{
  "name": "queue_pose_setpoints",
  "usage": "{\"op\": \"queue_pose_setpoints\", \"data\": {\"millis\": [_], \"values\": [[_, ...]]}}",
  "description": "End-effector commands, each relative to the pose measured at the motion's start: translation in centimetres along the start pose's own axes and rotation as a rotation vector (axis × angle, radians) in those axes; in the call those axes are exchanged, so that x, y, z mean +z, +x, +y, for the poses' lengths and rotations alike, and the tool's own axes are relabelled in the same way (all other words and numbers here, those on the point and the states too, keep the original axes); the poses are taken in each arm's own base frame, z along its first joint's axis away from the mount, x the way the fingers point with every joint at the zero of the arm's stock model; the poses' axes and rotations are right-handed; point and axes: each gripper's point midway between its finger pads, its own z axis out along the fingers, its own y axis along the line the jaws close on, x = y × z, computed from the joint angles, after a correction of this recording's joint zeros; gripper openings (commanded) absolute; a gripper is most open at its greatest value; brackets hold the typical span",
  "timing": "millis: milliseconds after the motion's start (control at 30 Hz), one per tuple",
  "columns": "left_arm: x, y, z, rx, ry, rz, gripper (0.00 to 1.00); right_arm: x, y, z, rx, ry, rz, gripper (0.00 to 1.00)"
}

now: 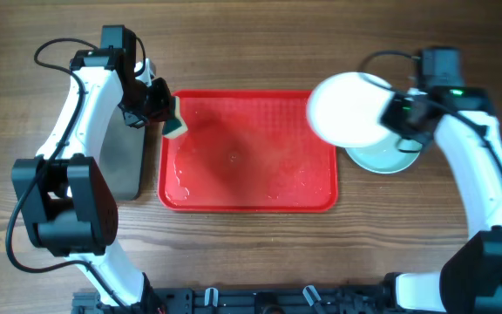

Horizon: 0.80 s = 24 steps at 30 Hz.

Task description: Clean dirty plates on tray and stack at the side

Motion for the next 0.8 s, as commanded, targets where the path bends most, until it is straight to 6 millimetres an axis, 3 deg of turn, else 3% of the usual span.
{"op": "queue_pose_setpoints", "data": {"millis": [0,167,267,400,433,467,500,567,700,767], "values": [[-0.6,-0.2,-0.7,-0.003,0.024,-0.016,0.04,1.9,0.6,-4.1,0.076,0.017,0.020,0.04],[-0.6,-0.4,-0.4,-0.004,0.008,-0.022,0.04,5.2,1.8,-6.5,0.129,0.049,-0.011,0.04],[-0.6,-0.4,-0.4,-0.004,0.006,-0.023,0.04,6.2,2.1,-7.6,0.148,0.094,-0.039,0.04],[-0.6,-0.8,0.3,-0.002,-0.034,-0.046,0.04,6.6,1.8,-7.6,0.148,0.085,-0.061,0.04],[-0.7,-1.0,0.5,-0.001,-0.046,-0.055,0.04,6.6,1.8,-7.5,0.137,0.084,-0.062,0.17],[-0.8,-1.2,0.8,0.000,-0.068,-0.066,0.04,6.5,1.8,-7.4,0.120,0.077,-0.057,0.43],[-1.0,-1.5,1.2,-0.001,-0.094,-0.080,0.04,6.4,1.8,-6.8,0.091,0.046,-0.045,0.55],[-2.0,-1.9,1.9,-0.001,-0.138,-0.110,0.04,5.0,1.2,-5.0,0.045,-0.035,-0.022,0.59],[-6.8,-2.9,4.2,-0.011,-0.286,-0.253,0.04,-1.4,-1.8,-0.2,-0.098,-0.194,-0.078,0.63],[-8.2,-2.9,5.6,-0.013,-0.358,-0.281,0.04,-3.4,-2.2,2.0,-0.165,-0.249,-0.111,0.67]]}}
